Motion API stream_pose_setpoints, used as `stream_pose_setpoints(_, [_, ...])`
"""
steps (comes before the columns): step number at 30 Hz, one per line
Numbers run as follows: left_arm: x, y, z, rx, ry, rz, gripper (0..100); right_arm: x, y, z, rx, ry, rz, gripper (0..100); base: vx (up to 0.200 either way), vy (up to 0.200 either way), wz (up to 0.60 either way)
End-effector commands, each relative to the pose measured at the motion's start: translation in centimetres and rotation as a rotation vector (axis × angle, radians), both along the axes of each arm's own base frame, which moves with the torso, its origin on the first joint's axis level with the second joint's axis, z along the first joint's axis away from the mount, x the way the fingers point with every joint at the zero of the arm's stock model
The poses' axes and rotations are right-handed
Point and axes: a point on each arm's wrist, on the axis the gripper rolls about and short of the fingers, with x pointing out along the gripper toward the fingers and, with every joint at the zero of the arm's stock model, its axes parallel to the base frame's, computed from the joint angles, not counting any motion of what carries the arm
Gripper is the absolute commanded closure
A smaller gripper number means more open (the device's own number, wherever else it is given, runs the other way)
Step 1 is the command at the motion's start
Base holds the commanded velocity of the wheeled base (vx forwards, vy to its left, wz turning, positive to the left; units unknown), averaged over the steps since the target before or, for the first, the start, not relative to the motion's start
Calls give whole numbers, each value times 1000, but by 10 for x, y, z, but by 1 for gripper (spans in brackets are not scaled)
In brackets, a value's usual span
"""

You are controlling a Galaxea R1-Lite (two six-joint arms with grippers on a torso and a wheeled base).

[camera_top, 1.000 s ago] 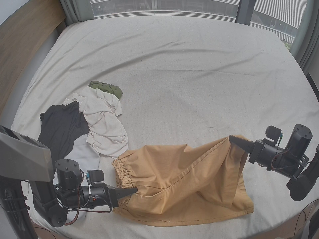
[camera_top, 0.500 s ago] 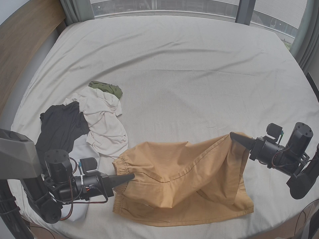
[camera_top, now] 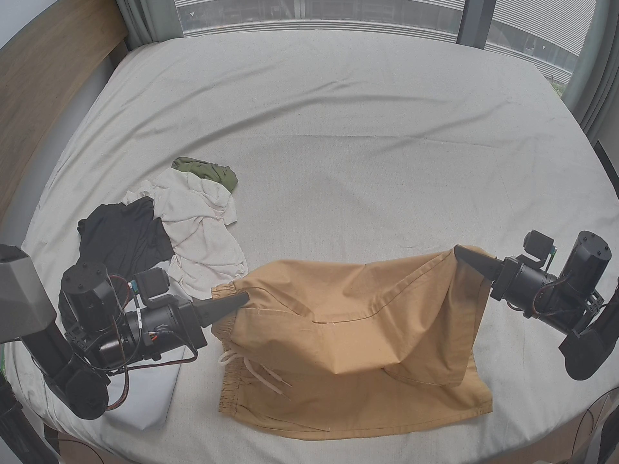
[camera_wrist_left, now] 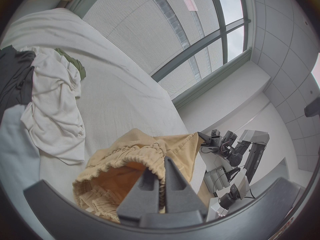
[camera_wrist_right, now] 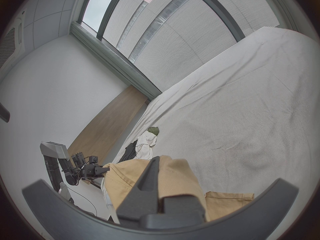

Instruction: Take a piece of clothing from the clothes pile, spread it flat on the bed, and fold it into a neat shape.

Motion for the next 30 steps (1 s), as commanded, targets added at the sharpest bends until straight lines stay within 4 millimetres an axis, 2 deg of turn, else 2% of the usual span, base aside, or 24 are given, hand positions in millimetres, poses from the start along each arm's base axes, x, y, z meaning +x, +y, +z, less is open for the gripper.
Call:
stream_pose_setpoints(1, [2,5,8,-12,-35,20,100,2,-3,2,2,-10,-11,100,0,0,0])
stream_pose_setpoints(19, [16,16,19,-25,-94,69,100,16,-24,15,27,-64,-87,100,0,0,0])
stream_pose_setpoints(30, [20,21,22,-30,-113,92,100,16,-31,26,51,-92,-105,100,0,0,0])
